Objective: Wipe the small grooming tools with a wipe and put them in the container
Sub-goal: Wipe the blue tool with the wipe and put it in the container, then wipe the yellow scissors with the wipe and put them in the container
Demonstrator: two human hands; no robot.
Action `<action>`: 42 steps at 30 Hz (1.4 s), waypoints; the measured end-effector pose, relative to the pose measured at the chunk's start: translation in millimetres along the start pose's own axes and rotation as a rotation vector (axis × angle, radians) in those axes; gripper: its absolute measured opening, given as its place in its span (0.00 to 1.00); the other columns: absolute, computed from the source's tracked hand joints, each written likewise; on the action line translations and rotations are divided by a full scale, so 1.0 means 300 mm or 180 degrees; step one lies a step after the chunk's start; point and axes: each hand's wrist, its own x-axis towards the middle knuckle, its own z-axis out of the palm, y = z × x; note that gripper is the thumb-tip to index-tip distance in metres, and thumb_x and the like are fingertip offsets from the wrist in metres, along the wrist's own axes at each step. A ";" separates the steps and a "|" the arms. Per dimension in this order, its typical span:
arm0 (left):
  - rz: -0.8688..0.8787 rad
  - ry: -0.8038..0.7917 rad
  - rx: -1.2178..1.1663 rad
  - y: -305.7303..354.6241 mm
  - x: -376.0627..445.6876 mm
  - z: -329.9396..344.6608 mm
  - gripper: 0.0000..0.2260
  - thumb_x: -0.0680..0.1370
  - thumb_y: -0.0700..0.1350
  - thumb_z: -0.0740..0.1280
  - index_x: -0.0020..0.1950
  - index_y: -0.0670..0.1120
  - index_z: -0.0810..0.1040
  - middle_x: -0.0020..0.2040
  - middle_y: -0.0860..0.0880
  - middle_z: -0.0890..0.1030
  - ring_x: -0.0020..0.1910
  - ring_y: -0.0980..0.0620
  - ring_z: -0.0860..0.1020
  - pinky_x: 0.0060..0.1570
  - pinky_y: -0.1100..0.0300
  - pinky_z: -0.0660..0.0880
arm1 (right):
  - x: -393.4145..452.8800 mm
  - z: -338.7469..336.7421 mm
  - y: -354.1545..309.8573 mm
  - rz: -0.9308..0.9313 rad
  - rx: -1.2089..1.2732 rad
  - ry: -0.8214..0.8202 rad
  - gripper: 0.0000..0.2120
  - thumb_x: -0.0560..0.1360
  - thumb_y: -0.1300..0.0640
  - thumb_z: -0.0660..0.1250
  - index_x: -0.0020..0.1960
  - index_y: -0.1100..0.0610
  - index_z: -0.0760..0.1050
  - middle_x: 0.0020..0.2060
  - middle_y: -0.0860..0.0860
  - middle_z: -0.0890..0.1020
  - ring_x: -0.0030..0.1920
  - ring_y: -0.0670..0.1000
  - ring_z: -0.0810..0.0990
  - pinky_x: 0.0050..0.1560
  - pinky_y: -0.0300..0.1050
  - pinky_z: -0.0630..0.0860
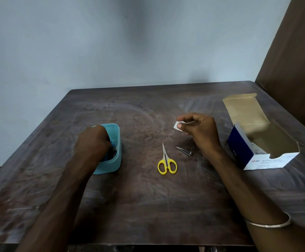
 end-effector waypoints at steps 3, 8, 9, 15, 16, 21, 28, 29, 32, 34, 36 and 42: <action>0.0030 -0.0031 0.0091 0.009 -0.007 -0.008 0.08 0.75 0.44 0.72 0.51 0.43 0.86 0.47 0.41 0.84 0.45 0.43 0.82 0.45 0.55 0.78 | -0.001 0.002 -0.003 0.0018 -0.0006 0.0017 0.11 0.69 0.66 0.76 0.42 0.50 0.84 0.38 0.47 0.85 0.32 0.39 0.81 0.35 0.33 0.75; 0.0021 0.0010 -0.0150 0.017 -0.016 -0.015 0.06 0.73 0.42 0.73 0.48 0.43 0.86 0.41 0.41 0.85 0.39 0.42 0.83 0.46 0.49 0.81 | 0.002 0.002 0.008 0.0041 0.0022 0.0015 0.13 0.71 0.66 0.74 0.41 0.48 0.84 0.39 0.46 0.86 0.37 0.40 0.83 0.39 0.37 0.79; 0.0054 0.0122 -0.0188 0.021 -0.021 -0.016 0.06 0.74 0.42 0.73 0.49 0.43 0.86 0.41 0.41 0.85 0.39 0.42 0.83 0.45 0.51 0.81 | 0.002 0.003 0.011 0.0040 0.0006 0.0012 0.13 0.72 0.66 0.74 0.41 0.47 0.84 0.39 0.45 0.86 0.38 0.40 0.83 0.39 0.38 0.79; 0.0491 0.1313 -0.0413 0.098 -0.088 -0.049 0.07 0.77 0.48 0.71 0.49 0.45 0.86 0.46 0.43 0.85 0.43 0.44 0.80 0.41 0.56 0.71 | 0.006 0.002 0.018 0.0055 0.0018 0.0070 0.10 0.73 0.64 0.74 0.47 0.50 0.86 0.42 0.46 0.87 0.42 0.41 0.84 0.41 0.33 0.75; 0.0595 0.1450 -0.0417 0.116 -0.099 -0.053 0.07 0.77 0.48 0.71 0.49 0.46 0.86 0.46 0.43 0.85 0.44 0.43 0.81 0.41 0.56 0.71 | 0.006 0.000 0.020 0.0071 0.0020 0.0073 0.09 0.73 0.64 0.74 0.48 0.50 0.86 0.43 0.46 0.87 0.43 0.41 0.84 0.41 0.34 0.75; 0.1060 0.1274 -0.0562 0.205 -0.156 -0.039 0.06 0.75 0.48 0.72 0.48 0.46 0.86 0.44 0.45 0.86 0.44 0.45 0.83 0.46 0.54 0.77 | 0.009 0.002 0.021 0.0140 0.0053 0.0058 0.09 0.73 0.63 0.74 0.47 0.51 0.86 0.42 0.46 0.87 0.40 0.41 0.84 0.38 0.32 0.74; 0.0917 -0.0162 0.0076 0.276 -0.166 0.096 0.09 0.75 0.49 0.72 0.48 0.44 0.85 0.47 0.45 0.85 0.46 0.46 0.82 0.46 0.56 0.77 | 0.008 -0.007 0.016 0.0185 0.0087 0.0083 0.10 0.73 0.64 0.74 0.48 0.50 0.86 0.45 0.47 0.87 0.42 0.44 0.85 0.40 0.36 0.76; 0.0894 -0.0303 0.0091 0.277 -0.166 0.108 0.09 0.75 0.49 0.72 0.48 0.44 0.85 0.46 0.45 0.85 0.46 0.47 0.82 0.46 0.56 0.78 | 0.008 -0.007 0.017 0.0198 0.0079 0.0071 0.10 0.72 0.63 0.74 0.48 0.50 0.86 0.45 0.47 0.87 0.43 0.45 0.85 0.41 0.37 0.76; 0.0837 -0.0578 0.0014 0.281 -0.168 0.126 0.10 0.73 0.51 0.74 0.46 0.46 0.86 0.44 0.47 0.85 0.43 0.49 0.83 0.48 0.53 0.81 | 0.006 -0.003 0.017 0.0211 0.0047 0.0013 0.10 0.72 0.63 0.74 0.50 0.51 0.86 0.46 0.47 0.87 0.41 0.45 0.85 0.40 0.38 0.77; 0.0804 -0.0624 -0.0038 0.285 -0.172 0.130 0.10 0.72 0.52 0.75 0.46 0.46 0.86 0.43 0.47 0.85 0.42 0.49 0.83 0.48 0.52 0.82 | 0.005 0.000 0.018 0.0191 0.0005 -0.0019 0.10 0.72 0.63 0.74 0.51 0.52 0.85 0.47 0.47 0.87 0.42 0.45 0.85 0.39 0.36 0.76; 0.0786 -0.0650 -0.0038 0.286 -0.174 0.136 0.09 0.72 0.52 0.75 0.46 0.47 0.86 0.43 0.47 0.85 0.42 0.49 0.83 0.48 0.52 0.81 | 0.005 -0.001 0.019 0.0170 -0.0009 -0.0041 0.10 0.72 0.64 0.74 0.51 0.53 0.85 0.47 0.48 0.86 0.44 0.46 0.85 0.39 0.35 0.76; 0.0868 -0.0661 0.0039 0.300 -0.172 0.146 0.06 0.74 0.48 0.73 0.47 0.47 0.86 0.45 0.47 0.85 0.45 0.49 0.83 0.50 0.52 0.81 | 0.009 0.000 0.029 0.0090 -0.0116 -0.0090 0.10 0.72 0.62 0.75 0.51 0.51 0.85 0.47 0.47 0.86 0.48 0.48 0.85 0.40 0.36 0.76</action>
